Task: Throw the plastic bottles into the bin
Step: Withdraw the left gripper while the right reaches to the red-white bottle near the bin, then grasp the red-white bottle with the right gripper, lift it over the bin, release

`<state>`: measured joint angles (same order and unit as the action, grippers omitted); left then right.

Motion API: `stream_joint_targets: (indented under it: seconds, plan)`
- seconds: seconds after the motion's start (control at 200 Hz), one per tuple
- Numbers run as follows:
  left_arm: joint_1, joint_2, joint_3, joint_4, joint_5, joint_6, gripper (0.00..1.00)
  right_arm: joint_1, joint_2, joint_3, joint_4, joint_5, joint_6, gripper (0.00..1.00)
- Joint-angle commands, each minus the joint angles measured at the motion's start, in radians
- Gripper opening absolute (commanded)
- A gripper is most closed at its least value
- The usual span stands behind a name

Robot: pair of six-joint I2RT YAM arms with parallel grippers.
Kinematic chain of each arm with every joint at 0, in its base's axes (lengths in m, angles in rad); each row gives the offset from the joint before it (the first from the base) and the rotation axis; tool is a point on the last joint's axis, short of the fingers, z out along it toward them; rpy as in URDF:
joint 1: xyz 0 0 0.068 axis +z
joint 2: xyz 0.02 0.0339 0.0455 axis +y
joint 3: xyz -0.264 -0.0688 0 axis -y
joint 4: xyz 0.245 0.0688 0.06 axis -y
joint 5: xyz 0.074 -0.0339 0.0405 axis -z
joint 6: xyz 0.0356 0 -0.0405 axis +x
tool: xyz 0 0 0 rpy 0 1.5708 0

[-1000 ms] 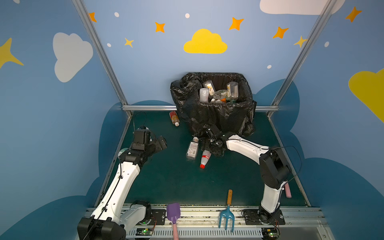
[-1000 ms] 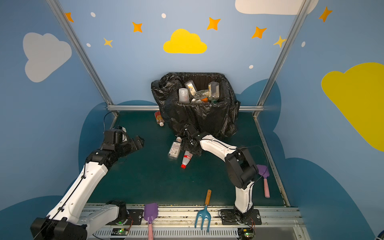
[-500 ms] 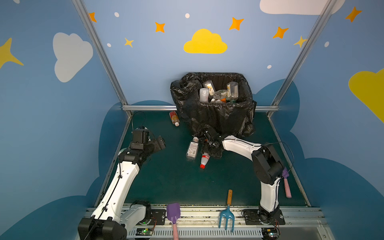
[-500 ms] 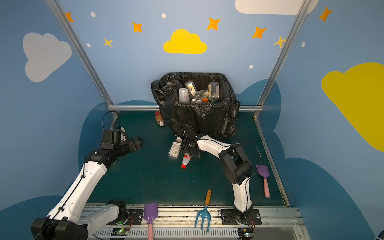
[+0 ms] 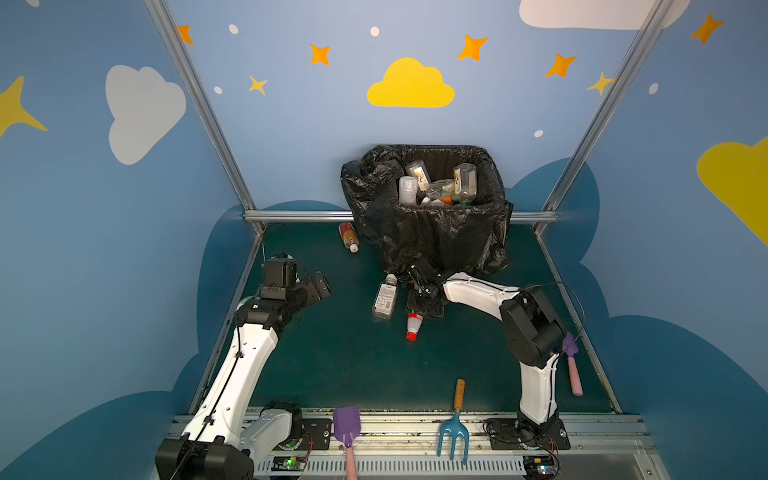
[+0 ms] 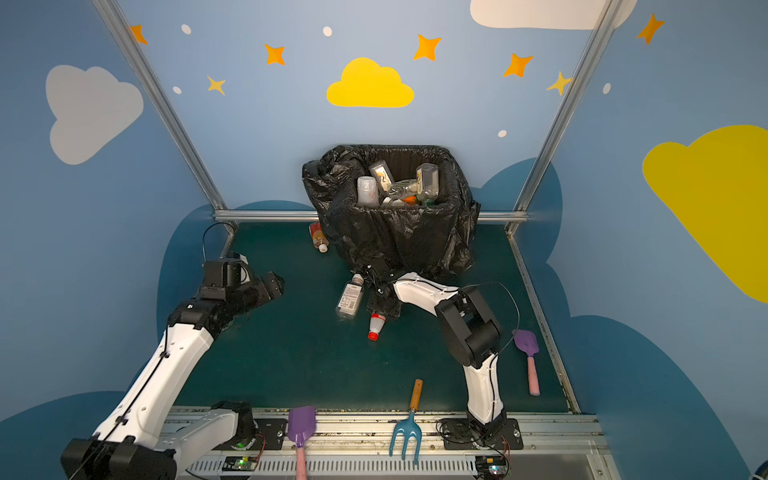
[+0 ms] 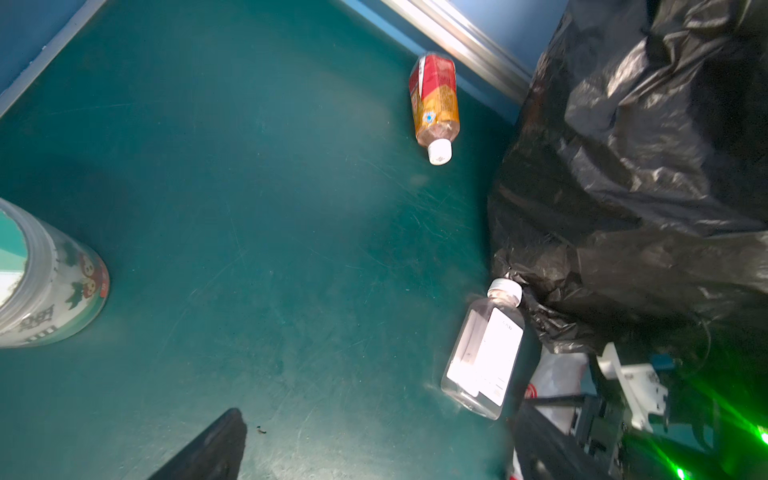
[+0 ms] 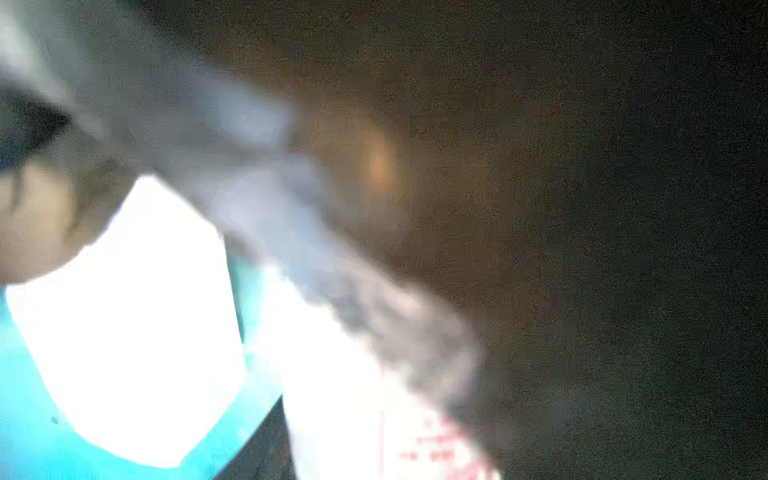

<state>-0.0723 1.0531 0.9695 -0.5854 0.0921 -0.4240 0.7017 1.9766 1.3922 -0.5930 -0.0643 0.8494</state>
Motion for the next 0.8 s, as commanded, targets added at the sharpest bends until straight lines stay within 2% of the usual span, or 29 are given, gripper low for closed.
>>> stream_joint_targets:
  seconds: [0.0,0.205,0.37,0.476,0.631,0.796]
  plan:
    - [0.004,-0.025,-0.01,0.0,-0.011,-0.025,1.0,0.002,-0.101,-0.023,-0.037,-0.038,-0.056,0.52]
    - [0.004,-0.028,-0.012,0.009,-0.014,-0.052,1.0,0.029,-0.261,-0.078,-0.067,-0.143,-0.214,0.54]
    - [0.004,-0.027,0.015,0.009,-0.034,-0.05,1.0,0.052,-0.361,-0.098,-0.083,-0.352,-0.38,0.54]
    - [0.004,-0.02,0.048,0.018,-0.068,-0.034,1.0,0.076,-0.418,-0.055,-0.132,-0.472,-0.486,0.54]
    - [0.004,0.01,0.124,0.03,-0.078,-0.009,1.0,0.088,-0.523,0.097,-0.181,-0.42,-0.554,0.54]
    - [0.005,0.043,0.179,0.055,-0.066,-0.009,1.0,0.087,-0.662,0.185,-0.058,-0.173,-0.607,0.54]
